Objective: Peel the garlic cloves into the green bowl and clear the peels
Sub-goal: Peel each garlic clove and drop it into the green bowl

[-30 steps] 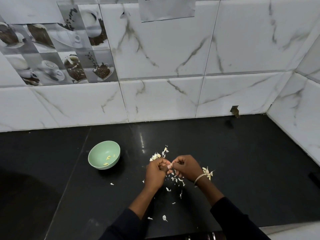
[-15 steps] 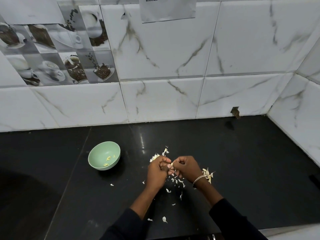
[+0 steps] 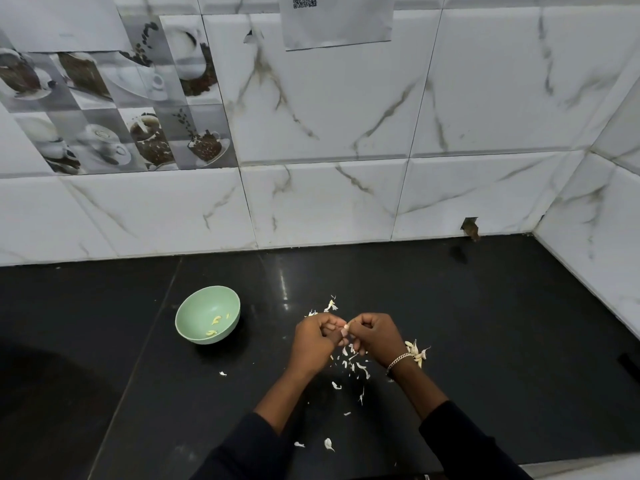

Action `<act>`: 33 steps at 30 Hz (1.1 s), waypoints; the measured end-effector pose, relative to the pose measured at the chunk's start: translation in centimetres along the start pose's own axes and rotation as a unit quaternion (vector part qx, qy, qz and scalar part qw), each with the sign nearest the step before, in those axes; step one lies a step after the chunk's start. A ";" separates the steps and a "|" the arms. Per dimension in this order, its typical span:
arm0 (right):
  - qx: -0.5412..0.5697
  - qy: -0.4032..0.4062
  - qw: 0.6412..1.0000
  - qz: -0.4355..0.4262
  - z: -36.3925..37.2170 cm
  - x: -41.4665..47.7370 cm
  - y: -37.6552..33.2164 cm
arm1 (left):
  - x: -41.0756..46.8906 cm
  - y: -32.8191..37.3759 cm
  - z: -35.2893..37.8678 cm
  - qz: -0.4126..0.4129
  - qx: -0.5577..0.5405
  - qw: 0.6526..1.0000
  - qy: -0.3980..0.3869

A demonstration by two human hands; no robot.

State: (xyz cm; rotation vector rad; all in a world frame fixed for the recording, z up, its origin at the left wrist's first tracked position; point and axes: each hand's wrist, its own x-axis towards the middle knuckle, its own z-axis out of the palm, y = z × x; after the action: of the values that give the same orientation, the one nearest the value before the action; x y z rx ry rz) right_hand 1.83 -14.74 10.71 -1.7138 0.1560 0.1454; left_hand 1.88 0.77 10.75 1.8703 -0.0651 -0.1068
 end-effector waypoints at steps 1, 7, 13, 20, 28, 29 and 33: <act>0.000 -0.002 1.000 0.000 -0.1 0.1 0.1 | 0.1 0.0 -0.1 -0.003 -0.006 1.000 -0.005; 0.000 -0.013 1.000 -0.003 -0.2 0.2 0.3 | 0.1 0.1 -0.2 -0.011 -0.061 0.998 -0.019; 0.003 -0.009 1.000 -0.005 -0.1 0.2 0.5 | -0.1 0.2 -0.1 -0.037 -0.132 0.990 -0.018; -0.041 -0.007 0.999 -0.007 0.0 0.1 0.5 | -0.1 -0.3 0.1 -0.063 -0.156 0.985 -0.027; -0.095 0.006 0.995 -0.028 0.3 -0.1 0.6 | 0.5 -1.1 0.4 -0.091 -0.158 0.983 -0.007; -0.097 0.002 0.995 -0.028 0.3 -0.1 0.5 | 0.6 -1.3 0.4 -0.093 -0.151 0.984 -0.002; -0.097 0.000 0.995 -0.024 0.4 -0.3 0.4 | 0.7 -1.6 0.7 -0.093 -0.141 0.985 0.021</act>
State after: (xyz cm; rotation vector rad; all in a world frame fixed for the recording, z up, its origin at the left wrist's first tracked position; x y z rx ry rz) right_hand 1.44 -14.35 10.35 -1.9099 0.1029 0.1279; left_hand 2.52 0.45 8.99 1.5924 0.1475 -0.1959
